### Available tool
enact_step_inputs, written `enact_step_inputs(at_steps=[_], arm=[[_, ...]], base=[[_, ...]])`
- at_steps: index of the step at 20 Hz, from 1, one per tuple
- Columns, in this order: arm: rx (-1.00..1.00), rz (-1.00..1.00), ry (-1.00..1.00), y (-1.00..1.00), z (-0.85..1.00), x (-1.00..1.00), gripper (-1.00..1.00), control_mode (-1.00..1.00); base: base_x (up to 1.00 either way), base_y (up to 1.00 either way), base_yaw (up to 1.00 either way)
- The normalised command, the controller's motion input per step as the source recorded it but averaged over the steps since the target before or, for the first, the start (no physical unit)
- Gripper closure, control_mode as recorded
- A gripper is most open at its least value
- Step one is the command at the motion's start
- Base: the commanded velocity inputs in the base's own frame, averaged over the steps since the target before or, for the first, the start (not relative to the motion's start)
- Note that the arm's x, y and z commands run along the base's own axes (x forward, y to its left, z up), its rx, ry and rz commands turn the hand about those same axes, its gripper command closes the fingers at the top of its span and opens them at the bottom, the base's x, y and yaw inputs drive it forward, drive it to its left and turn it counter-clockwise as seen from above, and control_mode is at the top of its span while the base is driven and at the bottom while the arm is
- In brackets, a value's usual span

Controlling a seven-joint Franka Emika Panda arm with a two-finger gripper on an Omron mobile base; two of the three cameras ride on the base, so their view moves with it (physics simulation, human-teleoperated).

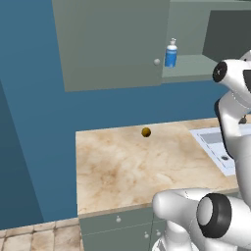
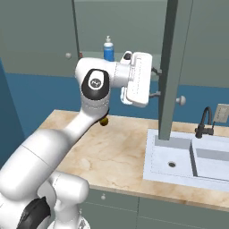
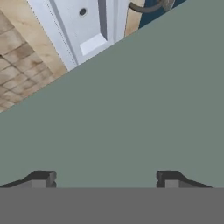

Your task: Pick the soap dispenser and bar soap from the cabinet and place them on the counter.

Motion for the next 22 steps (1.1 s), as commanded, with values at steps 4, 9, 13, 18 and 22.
enact_step_inputs(at_steps=[4, 9, 13, 18, 22], arm=[[0.01, 0.02, 0.03, -0.03, -0.01, 0.15, -1.00, -1.00], [0.07, 0.03, -0.04, 0.00, 0.01, -0.06, -1.00, -1.00], [0.22, 0.00, -0.05, 0.05, 0.10, -0.22, -1.00, -1.00], [0.29, 0.00, -0.02, 0.11, 0.17, -0.22, -1.00, -1.00], [0.26, 0.00, -0.07, 0.19, 0.12, -0.28, -1.00, -1.00]], base=[[0.00, 0.00, 0.00], [0.00, 0.00, 0.00], [0.00, 0.00, 0.00], [0.00, 0.00, 0.00], [0.00, 0.00, 0.00]])
